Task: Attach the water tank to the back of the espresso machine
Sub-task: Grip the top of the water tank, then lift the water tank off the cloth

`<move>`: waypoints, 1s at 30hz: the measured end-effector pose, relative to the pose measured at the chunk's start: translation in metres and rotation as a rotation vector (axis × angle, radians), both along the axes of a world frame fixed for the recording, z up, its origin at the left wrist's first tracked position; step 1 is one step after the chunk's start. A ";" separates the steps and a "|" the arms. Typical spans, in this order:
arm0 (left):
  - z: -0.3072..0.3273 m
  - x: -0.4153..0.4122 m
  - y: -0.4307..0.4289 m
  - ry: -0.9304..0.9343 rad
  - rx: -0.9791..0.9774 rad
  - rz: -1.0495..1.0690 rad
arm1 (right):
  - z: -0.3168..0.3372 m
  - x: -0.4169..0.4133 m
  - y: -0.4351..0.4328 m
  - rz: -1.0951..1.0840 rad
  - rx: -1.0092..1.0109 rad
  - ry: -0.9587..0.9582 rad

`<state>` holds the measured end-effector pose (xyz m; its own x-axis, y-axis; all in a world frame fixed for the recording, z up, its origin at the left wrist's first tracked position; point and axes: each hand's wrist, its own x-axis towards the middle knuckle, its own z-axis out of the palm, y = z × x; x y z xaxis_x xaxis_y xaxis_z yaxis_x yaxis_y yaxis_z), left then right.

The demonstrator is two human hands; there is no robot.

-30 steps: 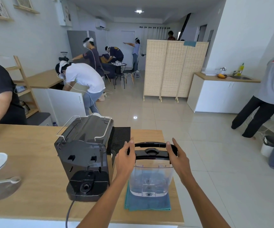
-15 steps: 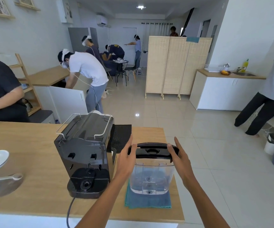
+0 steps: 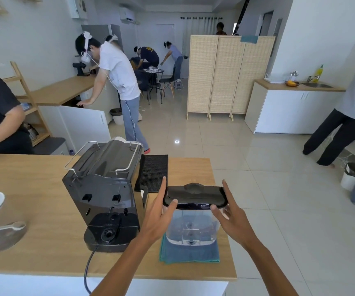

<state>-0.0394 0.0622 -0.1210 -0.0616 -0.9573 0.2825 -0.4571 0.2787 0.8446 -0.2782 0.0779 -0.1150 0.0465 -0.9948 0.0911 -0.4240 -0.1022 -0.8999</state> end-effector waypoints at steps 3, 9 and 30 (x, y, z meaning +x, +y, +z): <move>-0.005 0.000 -0.002 -0.015 0.003 0.005 | -0.002 0.000 0.000 -0.023 -0.009 -0.051; -0.009 0.006 -0.002 -0.055 0.080 0.005 | -0.010 -0.001 -0.002 -0.031 -0.040 -0.069; 0.023 0.027 0.012 -0.113 0.123 -0.097 | -0.017 0.004 0.005 0.006 -0.126 -0.055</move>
